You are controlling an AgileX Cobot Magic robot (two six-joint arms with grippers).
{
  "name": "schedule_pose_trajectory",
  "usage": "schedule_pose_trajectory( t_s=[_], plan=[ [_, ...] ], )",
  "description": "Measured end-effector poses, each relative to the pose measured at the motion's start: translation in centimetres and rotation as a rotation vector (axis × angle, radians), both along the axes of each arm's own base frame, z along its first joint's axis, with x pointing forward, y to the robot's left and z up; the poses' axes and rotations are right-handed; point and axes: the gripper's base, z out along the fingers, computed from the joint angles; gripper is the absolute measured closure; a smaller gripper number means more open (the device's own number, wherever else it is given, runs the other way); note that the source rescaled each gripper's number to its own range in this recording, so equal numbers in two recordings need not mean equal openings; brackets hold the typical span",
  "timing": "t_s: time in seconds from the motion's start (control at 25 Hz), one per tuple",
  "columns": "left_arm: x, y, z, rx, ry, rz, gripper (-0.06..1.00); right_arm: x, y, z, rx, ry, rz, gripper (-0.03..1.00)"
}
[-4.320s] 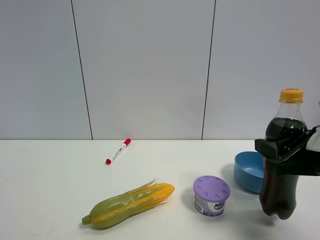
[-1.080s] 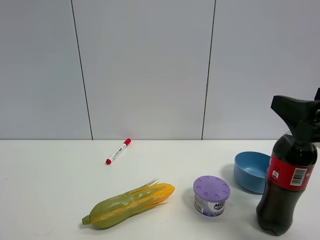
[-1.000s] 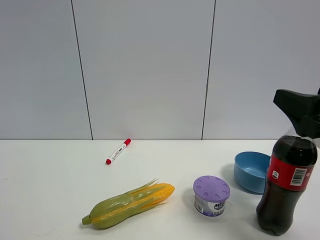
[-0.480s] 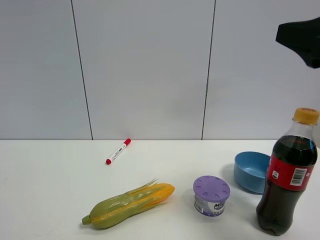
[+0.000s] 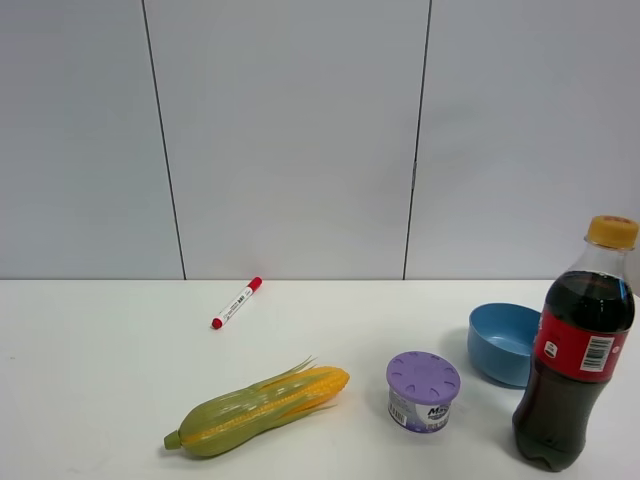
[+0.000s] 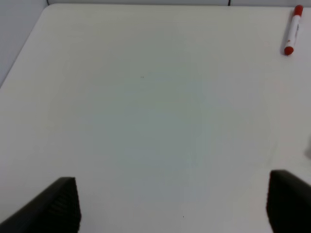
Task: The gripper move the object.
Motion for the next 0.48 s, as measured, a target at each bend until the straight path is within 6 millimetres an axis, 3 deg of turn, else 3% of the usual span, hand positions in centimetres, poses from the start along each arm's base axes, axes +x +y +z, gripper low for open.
schedule_pose_trajectory(
  t_s=[0.16,0.48],
  plan=[
    [0.0,0.0,0.0,0.000,0.000,0.000,-0.06,-2.5,-0.8,1.8,0.012,0.042,-0.037,0.32],
    [0.0,0.0,0.0,0.000,0.000,0.000,-0.06,-9.7,-2.6,2.4,-0.077,0.004,-0.068,0.32]
  ],
)
